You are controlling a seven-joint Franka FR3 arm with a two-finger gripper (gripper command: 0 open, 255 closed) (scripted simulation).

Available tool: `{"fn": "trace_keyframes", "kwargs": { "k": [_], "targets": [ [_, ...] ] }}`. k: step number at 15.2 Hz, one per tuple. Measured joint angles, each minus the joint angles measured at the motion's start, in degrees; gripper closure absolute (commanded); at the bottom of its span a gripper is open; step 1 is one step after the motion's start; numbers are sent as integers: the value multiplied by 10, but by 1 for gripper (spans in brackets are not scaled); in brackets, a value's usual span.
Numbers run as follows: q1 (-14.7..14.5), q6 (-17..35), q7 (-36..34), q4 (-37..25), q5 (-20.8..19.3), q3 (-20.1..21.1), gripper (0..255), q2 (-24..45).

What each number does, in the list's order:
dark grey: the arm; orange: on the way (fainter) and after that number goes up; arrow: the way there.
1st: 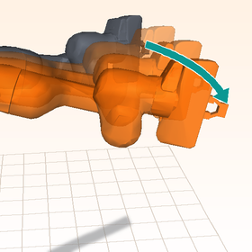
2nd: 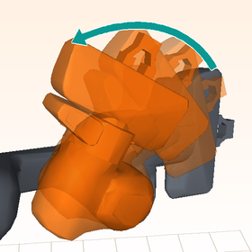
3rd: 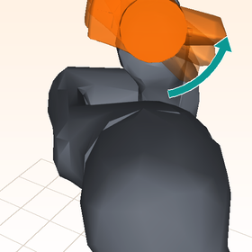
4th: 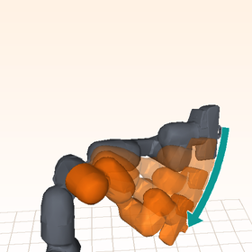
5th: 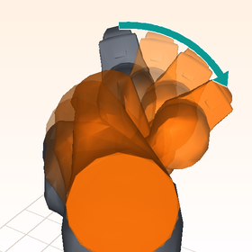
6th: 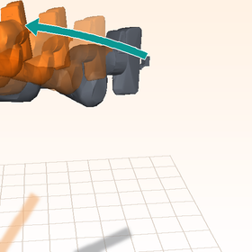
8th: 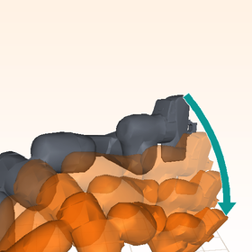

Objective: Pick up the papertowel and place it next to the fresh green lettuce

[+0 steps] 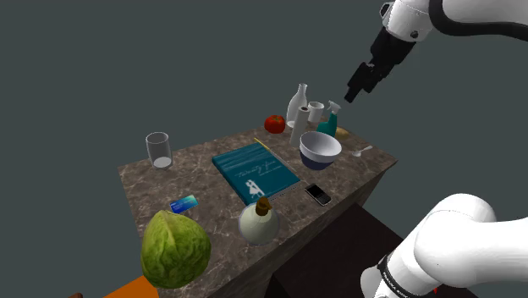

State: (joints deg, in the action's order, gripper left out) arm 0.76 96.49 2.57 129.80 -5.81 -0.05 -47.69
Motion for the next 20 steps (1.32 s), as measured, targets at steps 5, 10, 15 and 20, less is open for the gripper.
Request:
{"fn": "trace_keyframes", "kwargs": {
  "k": [5,10,15,20],
  "targets": [
    [4,45,22,-2,-7,-28,0,48],
    [8,114,57,1,-11,-70,0,115],
    [7,174,96,-34,-2,-112,0,212],
    [5,225,143,-76,24,-152,0,311]
  ]
}}
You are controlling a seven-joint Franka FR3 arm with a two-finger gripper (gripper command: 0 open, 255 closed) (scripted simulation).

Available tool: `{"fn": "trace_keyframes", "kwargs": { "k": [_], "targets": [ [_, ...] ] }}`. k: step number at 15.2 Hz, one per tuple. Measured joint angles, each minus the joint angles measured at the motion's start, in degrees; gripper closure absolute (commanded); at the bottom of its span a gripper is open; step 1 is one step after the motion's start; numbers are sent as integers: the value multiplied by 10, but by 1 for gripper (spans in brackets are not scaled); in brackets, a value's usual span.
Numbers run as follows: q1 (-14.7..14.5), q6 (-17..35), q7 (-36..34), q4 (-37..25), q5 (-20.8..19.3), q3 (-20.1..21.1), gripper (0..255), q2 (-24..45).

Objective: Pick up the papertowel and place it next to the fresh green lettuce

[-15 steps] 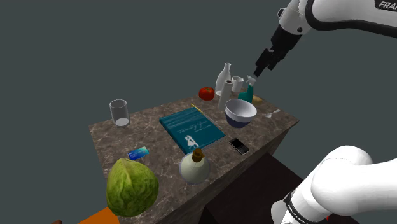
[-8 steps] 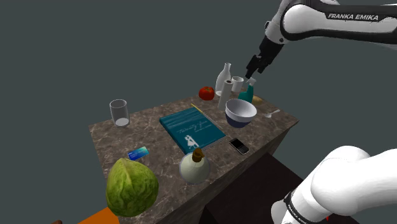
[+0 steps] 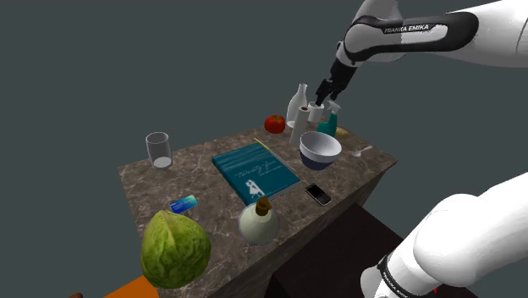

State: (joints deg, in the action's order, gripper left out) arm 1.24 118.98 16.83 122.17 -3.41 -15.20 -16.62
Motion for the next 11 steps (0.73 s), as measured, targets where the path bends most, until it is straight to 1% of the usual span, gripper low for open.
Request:
{"fn": "trace_keyframes", "kwargs": {
  "k": [3,6,11],
  "targets": [
    [1,22,34,-32,24,-22,0,59],
    [3,41,70,-74,58,-40,0,129],
    [17,51,121,-159,119,-52,0,242]
  ]
}}
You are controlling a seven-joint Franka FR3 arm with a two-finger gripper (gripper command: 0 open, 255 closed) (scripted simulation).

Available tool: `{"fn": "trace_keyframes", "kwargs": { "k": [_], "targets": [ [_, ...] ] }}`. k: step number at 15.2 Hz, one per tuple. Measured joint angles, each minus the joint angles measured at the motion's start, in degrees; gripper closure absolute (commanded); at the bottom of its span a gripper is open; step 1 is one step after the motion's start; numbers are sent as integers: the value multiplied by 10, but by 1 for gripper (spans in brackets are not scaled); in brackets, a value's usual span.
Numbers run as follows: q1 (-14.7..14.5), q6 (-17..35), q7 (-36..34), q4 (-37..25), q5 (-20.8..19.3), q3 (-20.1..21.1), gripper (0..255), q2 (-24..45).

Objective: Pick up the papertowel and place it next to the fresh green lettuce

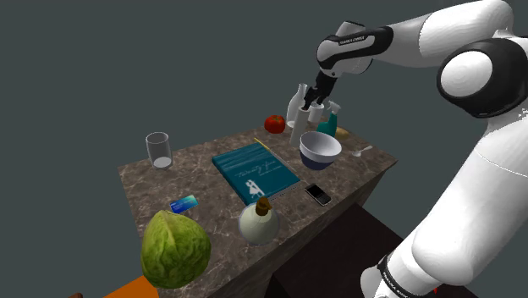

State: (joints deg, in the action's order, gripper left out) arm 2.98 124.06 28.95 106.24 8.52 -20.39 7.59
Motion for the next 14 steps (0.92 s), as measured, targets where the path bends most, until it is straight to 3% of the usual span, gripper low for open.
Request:
{"fn": "trace_keyframes", "kwargs": {
  "k": [5,14],
  "targets": [
    [18,10,32,-47,37,1,0,69],
    [21,43,41,-37,50,5,0,93]
  ]
}}
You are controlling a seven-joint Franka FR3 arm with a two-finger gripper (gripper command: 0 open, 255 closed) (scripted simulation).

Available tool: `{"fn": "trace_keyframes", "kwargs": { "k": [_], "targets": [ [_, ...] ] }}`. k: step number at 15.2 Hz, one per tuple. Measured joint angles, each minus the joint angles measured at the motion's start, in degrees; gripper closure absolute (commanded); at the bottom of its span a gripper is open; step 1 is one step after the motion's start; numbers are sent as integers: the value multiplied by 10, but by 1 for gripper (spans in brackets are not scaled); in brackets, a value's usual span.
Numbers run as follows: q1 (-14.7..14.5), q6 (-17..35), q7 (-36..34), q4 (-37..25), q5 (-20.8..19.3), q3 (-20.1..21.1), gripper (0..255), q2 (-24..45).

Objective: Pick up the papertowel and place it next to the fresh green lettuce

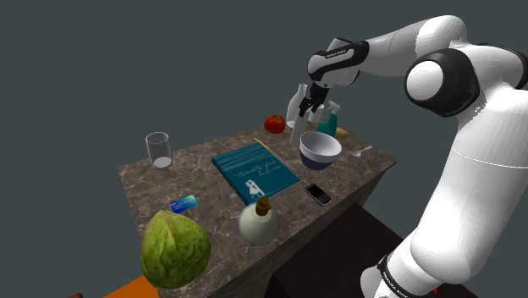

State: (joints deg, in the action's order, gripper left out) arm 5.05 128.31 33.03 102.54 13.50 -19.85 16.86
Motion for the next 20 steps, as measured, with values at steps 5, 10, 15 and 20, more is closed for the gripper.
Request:
{"fn": "trace_keyframes", "kwargs": {
  "k": [5,10,15,20],
  "targets": [
    [0,0,0,0,0,0,255,0],
    [0,0,0,0,0,0,255,0],
    [-1,-7,-3,-4,-2,-1,255,-3],
    [-1,-39,-9,-25,-11,-4,255,-16]
  ]
}}
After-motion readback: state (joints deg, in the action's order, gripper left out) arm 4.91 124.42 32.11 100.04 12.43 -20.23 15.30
